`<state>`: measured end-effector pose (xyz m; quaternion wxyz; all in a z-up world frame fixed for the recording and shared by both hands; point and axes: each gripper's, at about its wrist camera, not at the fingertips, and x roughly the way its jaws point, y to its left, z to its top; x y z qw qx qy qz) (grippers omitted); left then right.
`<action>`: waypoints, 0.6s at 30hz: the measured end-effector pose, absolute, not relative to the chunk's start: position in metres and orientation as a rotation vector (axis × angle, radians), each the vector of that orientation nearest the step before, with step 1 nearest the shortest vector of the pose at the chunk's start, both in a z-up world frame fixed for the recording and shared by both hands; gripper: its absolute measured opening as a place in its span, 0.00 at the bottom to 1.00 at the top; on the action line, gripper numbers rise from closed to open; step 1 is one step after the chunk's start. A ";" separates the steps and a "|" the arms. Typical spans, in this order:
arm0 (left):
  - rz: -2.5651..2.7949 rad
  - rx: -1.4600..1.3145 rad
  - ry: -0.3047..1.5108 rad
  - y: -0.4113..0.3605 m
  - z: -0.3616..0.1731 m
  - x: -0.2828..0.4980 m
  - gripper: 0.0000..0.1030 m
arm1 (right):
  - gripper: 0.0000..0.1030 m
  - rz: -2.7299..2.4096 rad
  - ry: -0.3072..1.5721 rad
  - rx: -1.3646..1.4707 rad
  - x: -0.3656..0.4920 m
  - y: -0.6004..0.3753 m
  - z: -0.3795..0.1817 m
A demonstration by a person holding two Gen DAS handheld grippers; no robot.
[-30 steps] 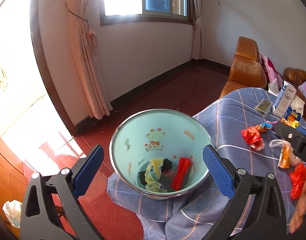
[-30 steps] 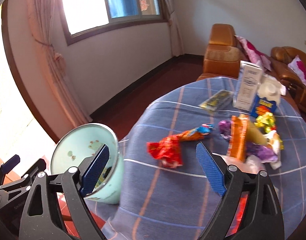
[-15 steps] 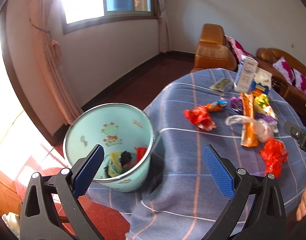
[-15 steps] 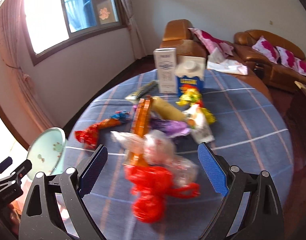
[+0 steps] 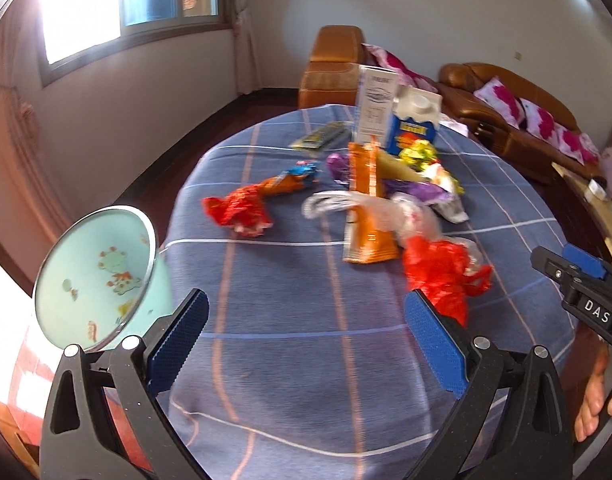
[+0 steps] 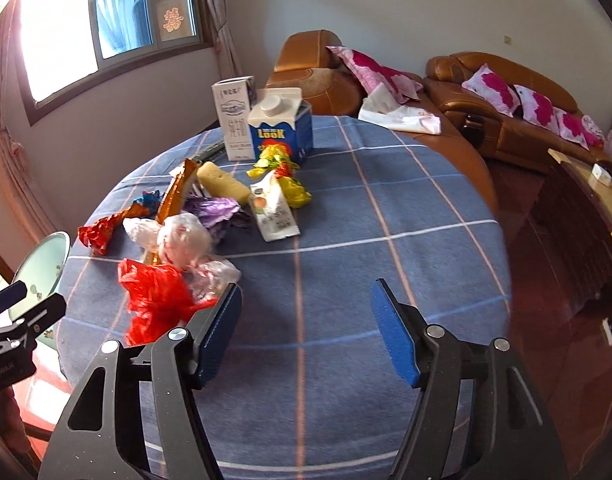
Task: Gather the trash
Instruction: 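Move the left gripper to the red plastic bag and close on it, then grasp the clear plastic bag with the right gripper while the left gripper lifts the red bag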
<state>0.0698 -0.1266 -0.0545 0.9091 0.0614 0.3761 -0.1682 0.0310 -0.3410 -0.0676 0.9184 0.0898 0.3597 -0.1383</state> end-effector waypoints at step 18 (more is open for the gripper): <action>-0.483 0.100 0.930 -0.178 -0.089 0.085 0.27 | 0.55 -0.202 0.760 0.254 0.036 -0.356 -0.073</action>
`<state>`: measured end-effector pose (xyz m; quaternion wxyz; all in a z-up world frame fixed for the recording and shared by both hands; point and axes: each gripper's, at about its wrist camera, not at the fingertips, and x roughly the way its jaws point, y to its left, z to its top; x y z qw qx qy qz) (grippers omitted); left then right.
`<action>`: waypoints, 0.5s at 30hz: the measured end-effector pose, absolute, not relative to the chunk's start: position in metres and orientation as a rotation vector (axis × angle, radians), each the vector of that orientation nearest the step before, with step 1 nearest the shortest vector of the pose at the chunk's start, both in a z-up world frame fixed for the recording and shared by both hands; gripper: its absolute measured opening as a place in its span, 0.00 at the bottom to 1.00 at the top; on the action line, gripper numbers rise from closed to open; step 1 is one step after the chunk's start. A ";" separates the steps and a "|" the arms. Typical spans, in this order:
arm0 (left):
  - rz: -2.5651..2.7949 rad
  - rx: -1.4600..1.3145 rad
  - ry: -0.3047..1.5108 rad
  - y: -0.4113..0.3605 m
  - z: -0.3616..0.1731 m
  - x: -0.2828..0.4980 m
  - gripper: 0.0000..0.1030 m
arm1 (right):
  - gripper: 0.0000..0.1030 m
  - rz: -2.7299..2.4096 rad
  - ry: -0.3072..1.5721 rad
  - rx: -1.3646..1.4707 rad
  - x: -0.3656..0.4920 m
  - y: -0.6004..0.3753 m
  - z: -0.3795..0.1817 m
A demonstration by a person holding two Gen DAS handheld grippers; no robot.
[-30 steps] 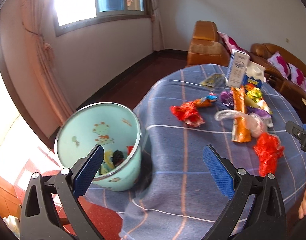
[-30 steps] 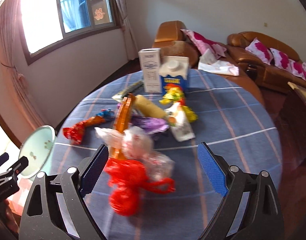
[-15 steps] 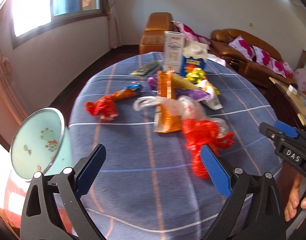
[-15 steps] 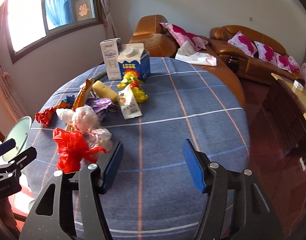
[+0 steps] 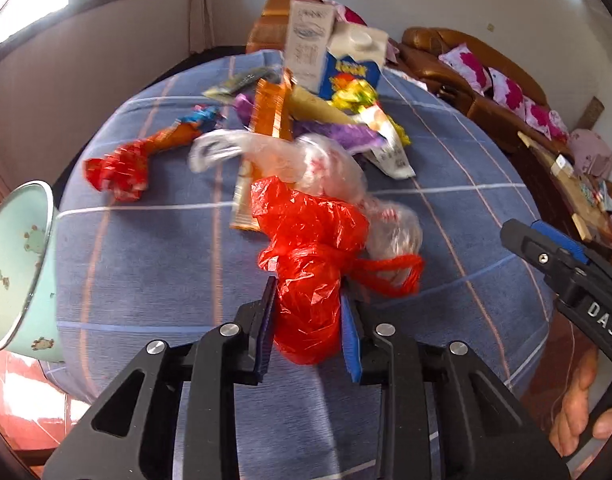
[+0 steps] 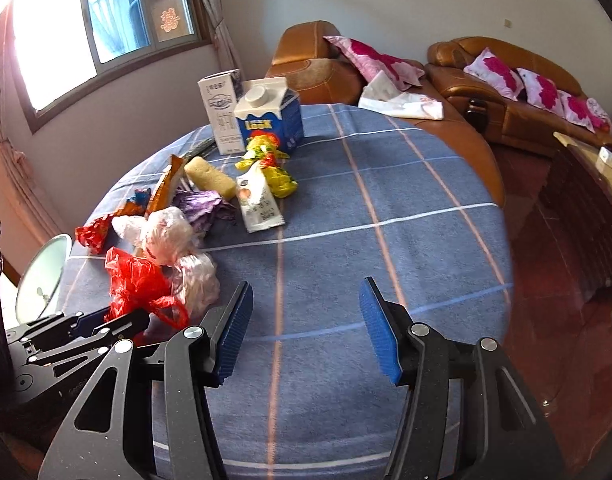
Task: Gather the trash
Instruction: 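Grasp the clear plastic bag with the right gripper while the left gripper lifts the red bag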
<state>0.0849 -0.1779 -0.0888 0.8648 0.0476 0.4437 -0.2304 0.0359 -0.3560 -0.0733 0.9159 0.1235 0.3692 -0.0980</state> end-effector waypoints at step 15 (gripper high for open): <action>-0.299 0.131 0.788 -0.093 -0.048 0.096 0.27 | 0.60 -0.009 0.848 0.203 0.120 -0.281 -0.090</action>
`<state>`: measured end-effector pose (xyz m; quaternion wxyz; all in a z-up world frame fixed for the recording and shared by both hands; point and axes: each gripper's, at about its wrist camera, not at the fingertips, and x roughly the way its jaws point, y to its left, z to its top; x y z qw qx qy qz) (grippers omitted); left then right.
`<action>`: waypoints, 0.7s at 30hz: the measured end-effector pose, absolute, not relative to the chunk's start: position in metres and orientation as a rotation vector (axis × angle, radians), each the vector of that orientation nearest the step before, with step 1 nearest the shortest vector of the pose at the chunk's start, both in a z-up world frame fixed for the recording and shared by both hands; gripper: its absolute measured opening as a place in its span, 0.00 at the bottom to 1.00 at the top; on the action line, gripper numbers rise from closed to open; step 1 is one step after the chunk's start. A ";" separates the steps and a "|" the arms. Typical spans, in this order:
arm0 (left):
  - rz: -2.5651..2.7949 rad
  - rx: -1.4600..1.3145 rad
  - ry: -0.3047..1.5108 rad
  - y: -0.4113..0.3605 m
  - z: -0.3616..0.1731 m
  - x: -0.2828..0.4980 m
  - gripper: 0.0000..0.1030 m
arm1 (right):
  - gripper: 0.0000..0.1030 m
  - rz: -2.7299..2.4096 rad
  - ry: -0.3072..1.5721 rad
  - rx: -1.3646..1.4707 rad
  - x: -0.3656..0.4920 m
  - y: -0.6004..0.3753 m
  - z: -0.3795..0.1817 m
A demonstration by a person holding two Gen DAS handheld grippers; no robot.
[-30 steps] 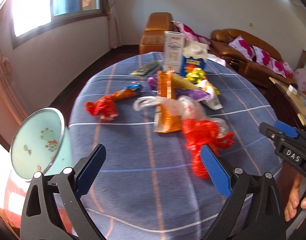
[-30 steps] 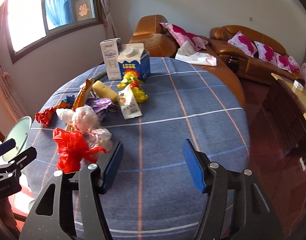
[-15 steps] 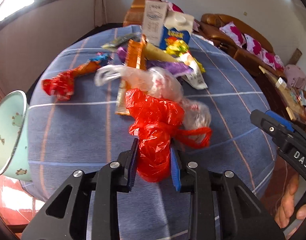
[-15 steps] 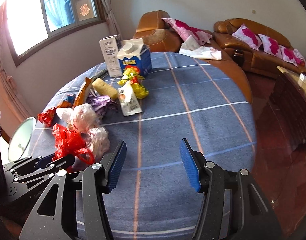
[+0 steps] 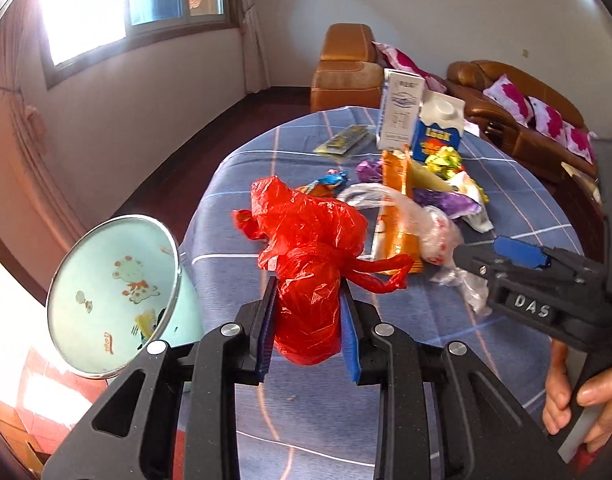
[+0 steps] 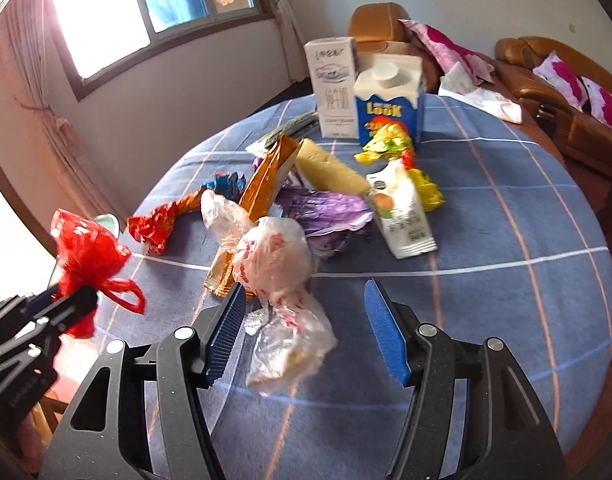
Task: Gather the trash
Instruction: 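Grasp the clear plastic bag with the right gripper while the left gripper lifts the red bag, then carry the red bag with the left gripper while the right gripper carries the clear bag toward the teal basin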
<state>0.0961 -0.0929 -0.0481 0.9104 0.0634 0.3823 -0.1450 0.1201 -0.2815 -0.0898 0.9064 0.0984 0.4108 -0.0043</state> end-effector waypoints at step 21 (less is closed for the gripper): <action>-0.208 0.130 0.749 -0.061 -0.036 0.094 0.27 | 0.22 -0.065 0.726 0.151 0.088 -0.243 -0.046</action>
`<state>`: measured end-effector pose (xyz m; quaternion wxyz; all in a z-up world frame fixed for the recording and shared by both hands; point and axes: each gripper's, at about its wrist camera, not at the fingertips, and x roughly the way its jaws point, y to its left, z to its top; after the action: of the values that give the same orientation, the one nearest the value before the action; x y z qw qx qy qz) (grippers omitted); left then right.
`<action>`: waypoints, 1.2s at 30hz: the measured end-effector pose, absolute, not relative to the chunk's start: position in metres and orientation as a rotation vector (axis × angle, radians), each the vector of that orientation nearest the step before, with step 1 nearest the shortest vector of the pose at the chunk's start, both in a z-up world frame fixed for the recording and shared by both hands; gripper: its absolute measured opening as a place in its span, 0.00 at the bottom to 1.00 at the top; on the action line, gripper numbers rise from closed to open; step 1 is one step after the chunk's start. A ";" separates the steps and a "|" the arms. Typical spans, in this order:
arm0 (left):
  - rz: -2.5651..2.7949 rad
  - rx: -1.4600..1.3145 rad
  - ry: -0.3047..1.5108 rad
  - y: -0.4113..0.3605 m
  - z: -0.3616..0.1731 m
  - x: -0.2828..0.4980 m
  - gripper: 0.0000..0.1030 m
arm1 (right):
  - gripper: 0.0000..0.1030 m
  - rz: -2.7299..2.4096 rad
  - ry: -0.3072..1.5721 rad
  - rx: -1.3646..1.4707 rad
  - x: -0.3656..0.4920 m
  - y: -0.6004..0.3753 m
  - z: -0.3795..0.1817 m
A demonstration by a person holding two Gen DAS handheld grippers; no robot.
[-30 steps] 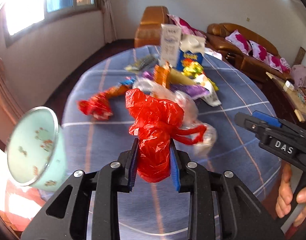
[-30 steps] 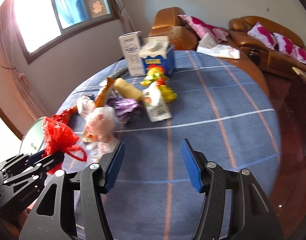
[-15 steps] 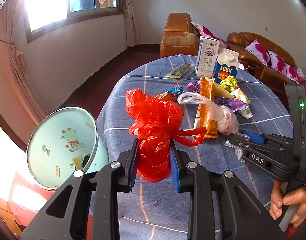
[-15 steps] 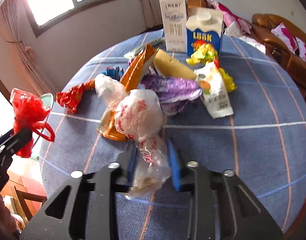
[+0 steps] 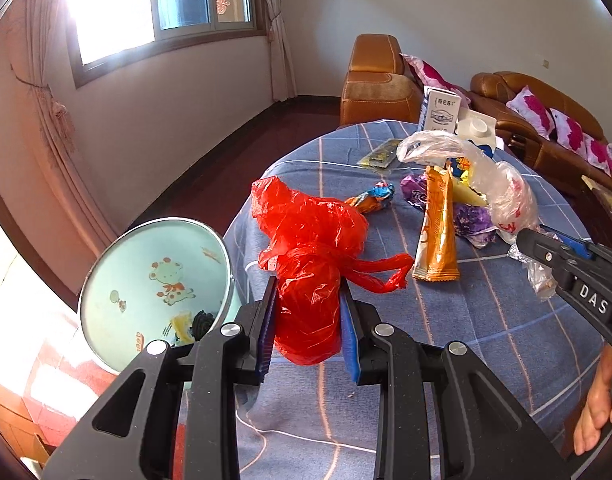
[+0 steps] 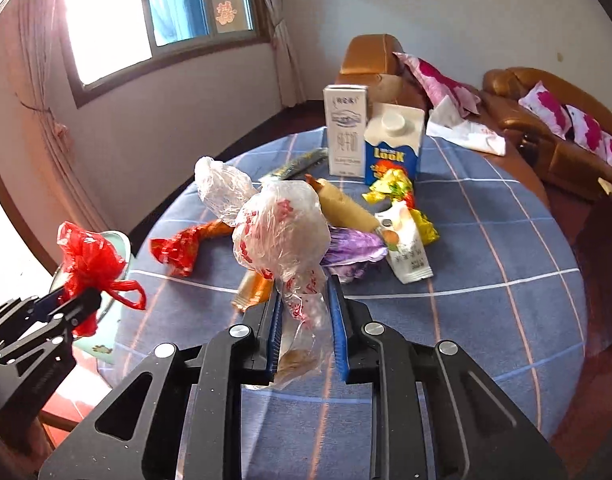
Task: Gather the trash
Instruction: 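Carry the red bag with the left gripper while the right gripper carries the clear bag toward the teal basin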
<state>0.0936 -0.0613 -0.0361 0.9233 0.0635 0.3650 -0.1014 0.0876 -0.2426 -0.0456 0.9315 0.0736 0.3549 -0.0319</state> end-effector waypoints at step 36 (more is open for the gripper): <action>-0.005 0.005 0.719 0.062 -0.026 0.093 0.27 | 0.22 0.122 0.738 0.047 0.109 -0.120 -0.034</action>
<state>0.0935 0.0616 -0.0256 0.9360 0.0022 0.3519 -0.0025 0.1086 -0.1196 -0.0344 0.9307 0.0228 0.3603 0.0596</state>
